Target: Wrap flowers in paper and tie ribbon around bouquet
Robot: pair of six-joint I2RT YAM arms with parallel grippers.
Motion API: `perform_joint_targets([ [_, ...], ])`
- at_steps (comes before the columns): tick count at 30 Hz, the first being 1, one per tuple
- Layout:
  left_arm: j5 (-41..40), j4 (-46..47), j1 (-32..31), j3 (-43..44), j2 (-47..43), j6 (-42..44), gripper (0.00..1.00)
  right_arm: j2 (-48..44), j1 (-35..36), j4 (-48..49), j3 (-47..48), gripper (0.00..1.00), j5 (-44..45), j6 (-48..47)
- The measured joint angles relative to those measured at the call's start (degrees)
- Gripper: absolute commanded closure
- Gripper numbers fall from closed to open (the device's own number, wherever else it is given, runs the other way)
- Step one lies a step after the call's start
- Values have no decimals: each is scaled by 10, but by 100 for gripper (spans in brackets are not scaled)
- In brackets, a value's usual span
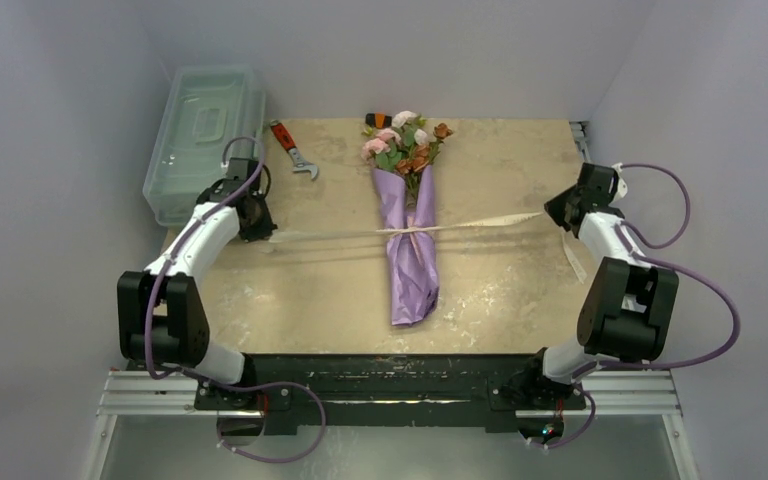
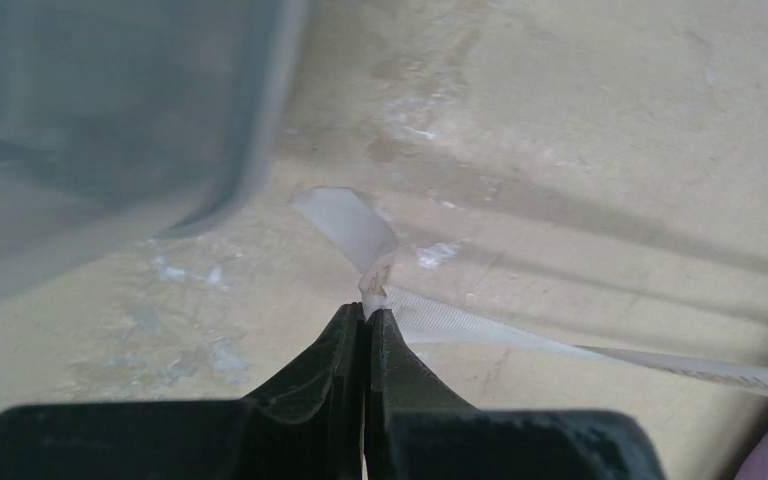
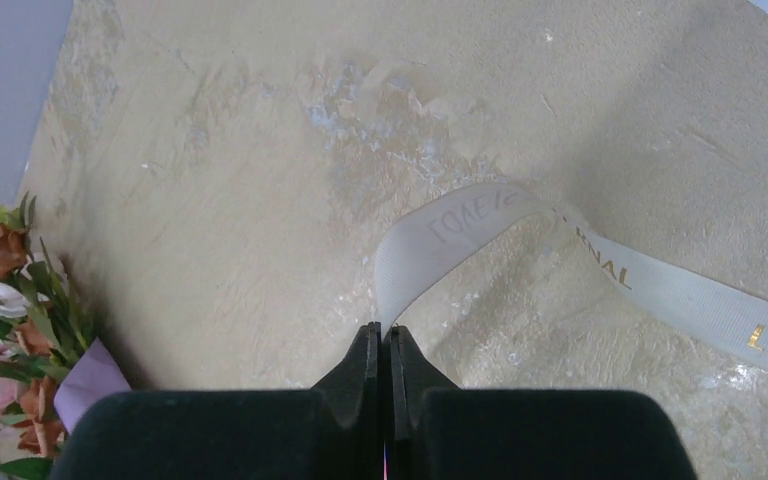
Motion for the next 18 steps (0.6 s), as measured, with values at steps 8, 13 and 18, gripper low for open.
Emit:
perform_joint_targets([
  [8, 18, -17, 102, -33, -55, 1, 100, 0, -26, -1, 3, 100, -17, -6],
  [13, 43, -16, 149, -45, -72, 6, 100, 0, -48, -5, 3, 100, -31, -7],
  [18, 64, -12, 167, -49, -77, 5, 100, 0, -65, -12, 3, 100, -41, -11],
])
